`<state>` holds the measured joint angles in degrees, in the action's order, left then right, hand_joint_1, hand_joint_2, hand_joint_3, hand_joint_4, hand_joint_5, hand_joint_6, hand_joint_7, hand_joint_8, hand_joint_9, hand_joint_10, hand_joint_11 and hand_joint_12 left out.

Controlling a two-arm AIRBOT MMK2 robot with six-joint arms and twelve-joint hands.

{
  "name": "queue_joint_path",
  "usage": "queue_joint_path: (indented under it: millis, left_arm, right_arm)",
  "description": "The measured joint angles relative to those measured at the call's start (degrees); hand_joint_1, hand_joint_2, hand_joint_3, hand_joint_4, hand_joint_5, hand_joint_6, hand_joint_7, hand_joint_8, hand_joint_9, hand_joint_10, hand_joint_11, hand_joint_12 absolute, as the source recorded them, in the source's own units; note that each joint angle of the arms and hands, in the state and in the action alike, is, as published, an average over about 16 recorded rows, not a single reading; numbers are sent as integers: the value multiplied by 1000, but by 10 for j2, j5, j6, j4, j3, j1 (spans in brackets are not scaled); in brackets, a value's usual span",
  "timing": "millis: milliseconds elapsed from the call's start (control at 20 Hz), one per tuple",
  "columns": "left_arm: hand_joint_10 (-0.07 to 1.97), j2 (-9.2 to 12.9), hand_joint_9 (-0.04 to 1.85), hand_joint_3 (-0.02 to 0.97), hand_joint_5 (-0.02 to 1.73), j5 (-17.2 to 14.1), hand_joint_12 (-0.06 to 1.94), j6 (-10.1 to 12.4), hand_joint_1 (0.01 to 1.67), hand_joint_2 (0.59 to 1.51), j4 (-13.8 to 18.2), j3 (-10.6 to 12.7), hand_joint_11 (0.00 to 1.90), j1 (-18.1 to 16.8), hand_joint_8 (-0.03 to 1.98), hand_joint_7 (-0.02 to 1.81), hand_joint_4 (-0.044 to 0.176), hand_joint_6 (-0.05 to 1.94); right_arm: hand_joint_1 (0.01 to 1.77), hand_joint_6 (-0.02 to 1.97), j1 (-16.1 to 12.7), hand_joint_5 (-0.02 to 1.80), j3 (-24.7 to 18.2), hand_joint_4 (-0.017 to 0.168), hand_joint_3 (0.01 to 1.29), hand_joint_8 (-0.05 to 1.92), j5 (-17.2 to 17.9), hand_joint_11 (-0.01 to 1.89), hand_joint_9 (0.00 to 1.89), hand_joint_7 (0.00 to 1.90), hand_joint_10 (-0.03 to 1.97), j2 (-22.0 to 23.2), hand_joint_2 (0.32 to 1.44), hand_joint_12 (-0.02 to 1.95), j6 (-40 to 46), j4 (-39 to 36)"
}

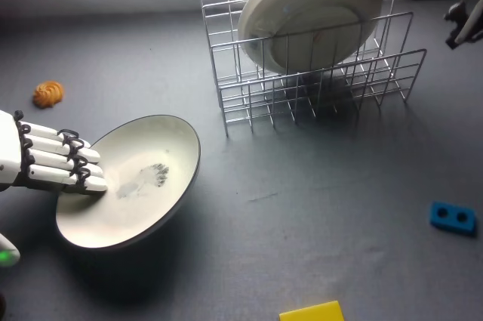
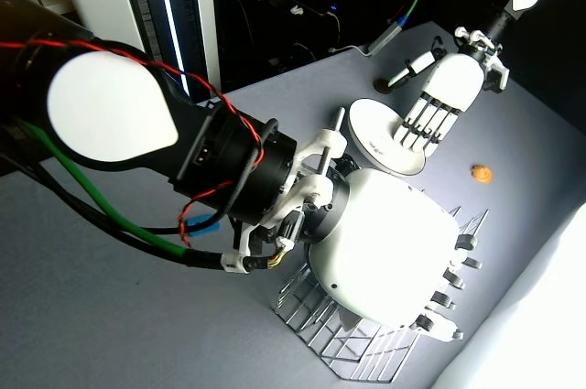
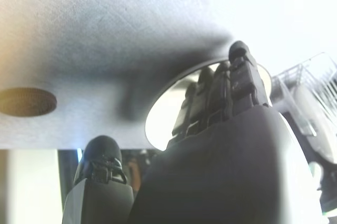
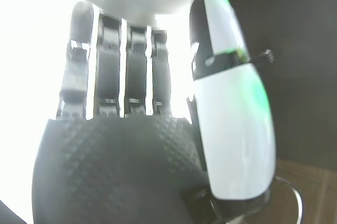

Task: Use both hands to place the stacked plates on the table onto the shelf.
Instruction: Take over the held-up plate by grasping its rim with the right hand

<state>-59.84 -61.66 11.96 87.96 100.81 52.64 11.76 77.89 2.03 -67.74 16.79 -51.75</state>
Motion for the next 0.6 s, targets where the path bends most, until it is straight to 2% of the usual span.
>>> queue_joint_path:
  millis: [350,600]
  left_arm:
    - [-42,-2,-25,4,-12,-1,16,21,23,1167,-25,1,25,21,-8,7,-5,-26]
    - [-43,-3,-26,4,-12,-1,8,32,23,1165,-38,1,25,31,-8,7,-6,-27]
  right_arm:
    - [977,36,-36,189,-78,-6,12,14,45,45,214,223,25,21,1042,483,-129,-47]
    - [963,35,-38,40,-149,-3,12,15,75,11,41,44,3,25,1003,104,-254,-68]
